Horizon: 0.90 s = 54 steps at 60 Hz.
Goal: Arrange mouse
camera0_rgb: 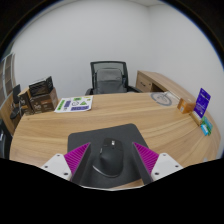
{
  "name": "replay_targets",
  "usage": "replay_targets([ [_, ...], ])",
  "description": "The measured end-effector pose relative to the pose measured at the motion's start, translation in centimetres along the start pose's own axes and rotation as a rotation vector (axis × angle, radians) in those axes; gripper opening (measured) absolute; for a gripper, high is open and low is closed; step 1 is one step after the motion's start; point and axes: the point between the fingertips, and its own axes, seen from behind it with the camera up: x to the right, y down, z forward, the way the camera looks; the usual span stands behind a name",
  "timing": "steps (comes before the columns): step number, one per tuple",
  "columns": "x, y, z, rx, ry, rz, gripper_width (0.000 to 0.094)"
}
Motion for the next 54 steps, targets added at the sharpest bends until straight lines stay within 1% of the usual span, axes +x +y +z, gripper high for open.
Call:
replay_targets([
  [14, 1.0, 0.7, -12.2, -0.001, -0.003, -0.010, 0.0859],
  [28, 2.4, 4.5, -26.3, -0.040, -0.031, -0.063, 0.0861],
  [34, 2.9, 6.3, -31.1, -0.060, -0.042, -0.053, 0.0859],
  [43, 3.2, 8.7, -36.1, -0.091, -0.076, -0.031, 0.0859],
  [54, 4.0, 9.4, -38.8, -0.070, -0.079, -0.044, 0.0861],
])
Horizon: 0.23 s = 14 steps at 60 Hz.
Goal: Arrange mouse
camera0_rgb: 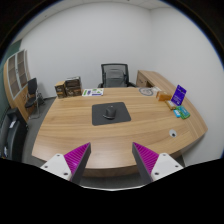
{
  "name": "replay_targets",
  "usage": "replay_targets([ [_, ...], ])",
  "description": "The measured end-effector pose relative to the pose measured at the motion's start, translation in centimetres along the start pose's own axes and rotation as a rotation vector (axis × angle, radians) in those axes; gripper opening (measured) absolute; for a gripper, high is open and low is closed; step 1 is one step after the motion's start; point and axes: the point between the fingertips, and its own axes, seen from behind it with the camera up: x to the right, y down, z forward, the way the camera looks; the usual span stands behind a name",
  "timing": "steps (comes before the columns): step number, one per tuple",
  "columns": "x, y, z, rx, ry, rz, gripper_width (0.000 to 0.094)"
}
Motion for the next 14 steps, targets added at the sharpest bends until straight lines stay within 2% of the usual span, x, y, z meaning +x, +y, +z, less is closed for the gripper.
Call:
replay_targets([
  [14, 0.32, -0.10, -0.98, 0.017, 0.002, -0.010, 0.0862],
])
